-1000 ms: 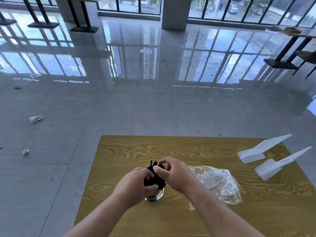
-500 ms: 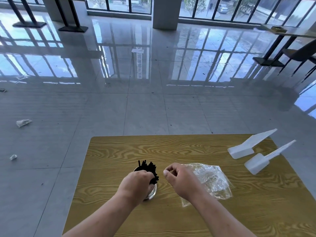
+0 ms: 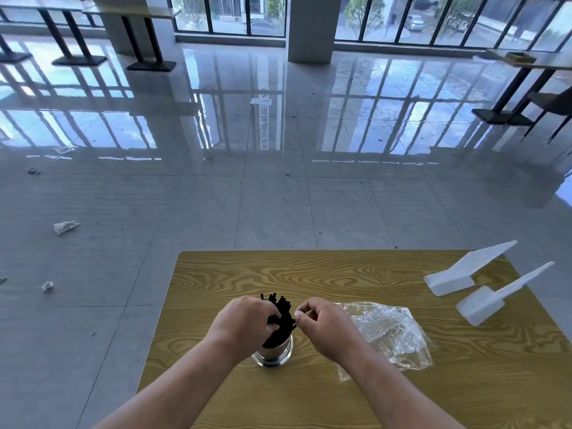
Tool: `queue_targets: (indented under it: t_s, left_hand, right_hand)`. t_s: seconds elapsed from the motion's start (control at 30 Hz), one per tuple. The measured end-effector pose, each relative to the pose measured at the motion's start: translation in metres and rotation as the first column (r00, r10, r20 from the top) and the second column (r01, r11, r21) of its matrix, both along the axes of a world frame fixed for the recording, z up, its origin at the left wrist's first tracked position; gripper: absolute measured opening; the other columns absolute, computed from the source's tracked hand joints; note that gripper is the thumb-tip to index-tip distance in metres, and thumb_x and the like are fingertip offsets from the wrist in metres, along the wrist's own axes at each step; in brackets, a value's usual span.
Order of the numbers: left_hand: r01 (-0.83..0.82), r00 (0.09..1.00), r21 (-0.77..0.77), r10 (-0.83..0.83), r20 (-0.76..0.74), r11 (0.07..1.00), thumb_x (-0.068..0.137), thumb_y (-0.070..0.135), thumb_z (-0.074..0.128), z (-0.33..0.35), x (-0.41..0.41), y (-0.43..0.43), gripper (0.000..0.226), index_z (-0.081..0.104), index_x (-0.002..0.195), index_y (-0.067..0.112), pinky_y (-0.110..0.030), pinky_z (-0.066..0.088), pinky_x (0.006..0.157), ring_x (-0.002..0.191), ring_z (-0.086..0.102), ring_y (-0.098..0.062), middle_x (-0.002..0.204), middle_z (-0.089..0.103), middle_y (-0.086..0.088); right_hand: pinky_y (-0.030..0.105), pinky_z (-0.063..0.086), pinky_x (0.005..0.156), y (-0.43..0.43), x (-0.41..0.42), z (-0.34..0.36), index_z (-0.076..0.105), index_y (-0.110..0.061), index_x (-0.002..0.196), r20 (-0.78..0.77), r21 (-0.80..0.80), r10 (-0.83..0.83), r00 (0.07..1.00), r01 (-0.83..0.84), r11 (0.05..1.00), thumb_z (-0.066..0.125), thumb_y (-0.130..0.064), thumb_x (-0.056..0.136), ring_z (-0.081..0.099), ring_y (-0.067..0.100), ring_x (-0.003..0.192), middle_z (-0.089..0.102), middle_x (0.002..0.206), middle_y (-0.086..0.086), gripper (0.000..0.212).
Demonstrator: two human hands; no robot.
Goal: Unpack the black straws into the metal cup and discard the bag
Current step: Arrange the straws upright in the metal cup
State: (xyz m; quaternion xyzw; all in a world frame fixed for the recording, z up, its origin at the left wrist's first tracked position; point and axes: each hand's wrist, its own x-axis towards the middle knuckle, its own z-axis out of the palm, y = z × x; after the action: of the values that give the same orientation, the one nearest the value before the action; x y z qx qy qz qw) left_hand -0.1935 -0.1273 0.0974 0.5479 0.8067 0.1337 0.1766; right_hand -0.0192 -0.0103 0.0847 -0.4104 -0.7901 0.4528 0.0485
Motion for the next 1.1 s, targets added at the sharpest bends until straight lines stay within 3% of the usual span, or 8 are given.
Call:
queue_targets:
  t_s: [0.2, 0.33, 0.47, 0.6, 0.73, 0.83, 0.97, 1.1]
  left_hand:
    - [-0.012, 1.000, 0.064, 0.010, 0.023, 0.998, 0.084, 0.035, 0.074, 0.038, -0.014, 0.007, 0.017, 0.080, 0.099, 0.036, -0.009, 0.041, 0.062, 0.078, 0.067, 0.001, 0.088, 0.077, 0.018]
    - [-0.031, 0.998, 0.042, 0.029, 0.056, 0.999, 0.082, 0.039, 0.074, 0.067, -0.026, 0.013, 0.013, 0.079, 0.094, 0.038, -0.016, 0.048, 0.062, 0.073, 0.066, 0.004, 0.079, 0.075, 0.022]
    - [-0.057, 0.996, 0.052, 0.054, 0.071, 0.997, 0.080, 0.043, 0.075, 0.083, -0.035, 0.015, 0.011, 0.078, 0.091, 0.043, -0.013, 0.039, 0.055, 0.075, 0.061, 0.014, 0.072, 0.069, 0.031]
    - [-0.092, 0.991, 0.061, 0.086, 0.098, 0.994, 0.080, 0.045, 0.077, 0.092, -0.042, 0.015, 0.009, 0.077, 0.089, 0.047, -0.010, 0.037, 0.047, 0.070, 0.061, 0.013, 0.072, 0.066, 0.038]
    - [-0.109, 0.986, 0.074, 0.099, 0.134, 0.991, 0.081, 0.043, 0.079, 0.096, -0.044, 0.016, 0.006, 0.078, 0.087, 0.044, -0.007, 0.040, 0.051, 0.064, 0.061, 0.009, 0.068, 0.067, 0.033]
    - [-0.123, 0.982, 0.092, 0.108, 0.153, 0.988, 0.081, 0.040, 0.080, 0.097, -0.045, 0.015, 0.005, 0.079, 0.086, 0.042, -0.006, 0.039, 0.053, 0.062, 0.059, 0.011, 0.066, 0.066, 0.034]
    - [-0.126, 0.980, 0.122, 0.105, 0.167, 0.985, 0.081, 0.040, 0.081, 0.101, -0.043, 0.017, 0.006, 0.079, 0.086, 0.042, -0.005, 0.039, 0.053, 0.061, 0.059, 0.012, 0.066, 0.065, 0.036]
    - [-0.104, 0.989, 0.184, 0.082, 0.127, 0.977, 0.082, 0.039, 0.080, 0.106, -0.038, 0.017, 0.008, 0.080, 0.089, 0.039, -0.006, 0.039, 0.053, 0.062, 0.060, 0.012, 0.067, 0.063, 0.039]
  right_hand:
    - [0.022, 0.048, 0.060, 0.000, -0.006, 0.001, 0.073, -0.028, 0.090, -0.001, -0.020, 0.007, 1.000, -0.007, 1.000, 0.065, -0.040, 0.098, 0.057, 0.001, 0.061, 0.072, 0.078, -0.005, 0.015]
    - [0.035, 0.051, 0.063, 0.002, -0.008, 0.002, 0.073, -0.024, 0.089, -0.034, -0.074, -0.018, 0.999, 0.016, 0.997, 0.067, -0.037, 0.098, 0.057, 0.008, 0.064, 0.074, 0.079, 0.003, 0.018]
    - [0.031, 0.047, 0.059, 0.006, -0.008, 0.002, 0.074, -0.024, 0.085, -0.058, -0.114, -0.058, 0.997, 0.051, 0.992, 0.067, -0.036, 0.097, 0.054, 0.006, 0.057, 0.069, 0.069, -0.004, 0.019]
    - [0.030, 0.047, 0.057, 0.010, -0.006, 0.003, 0.074, -0.026, 0.085, -0.055, -0.118, -0.081, 0.995, 0.074, 0.990, 0.066, -0.040, 0.098, 0.055, 0.006, 0.058, 0.077, 0.082, 0.009, 0.021]
    - [0.033, 0.048, 0.057, 0.010, -0.004, 0.006, 0.075, -0.022, 0.085, -0.083, -0.168, -0.124, 0.989, 0.109, 0.980, 0.066, -0.038, 0.100, 0.056, 0.011, 0.058, 0.077, 0.083, 0.014, 0.024]
    - [0.034, 0.045, 0.053, 0.009, -0.003, 0.011, 0.073, -0.013, 0.080, -0.129, -0.240, -0.166, 0.978, 0.132, 0.962, 0.066, -0.038, 0.099, 0.054, 0.017, 0.053, 0.072, 0.068, 0.012, 0.032]
    - [0.026, 0.040, 0.043, -0.006, -0.004, 0.024, 0.080, -0.018, 0.080, -0.123, -0.609, -0.155, 0.980, 0.049, 0.791, 0.058, -0.054, 0.099, 0.053, 0.019, 0.047, 0.068, 0.068, 0.009, 0.046]
    - [0.029, 0.050, 0.050, -0.027, -0.019, 0.027, 0.074, -0.008, 0.117, -0.121, -0.878, -0.071, 0.990, -0.074, 0.473, 0.040, -0.083, 0.096, 0.064, 0.023, 0.061, 0.074, 0.089, 0.012, 0.085]
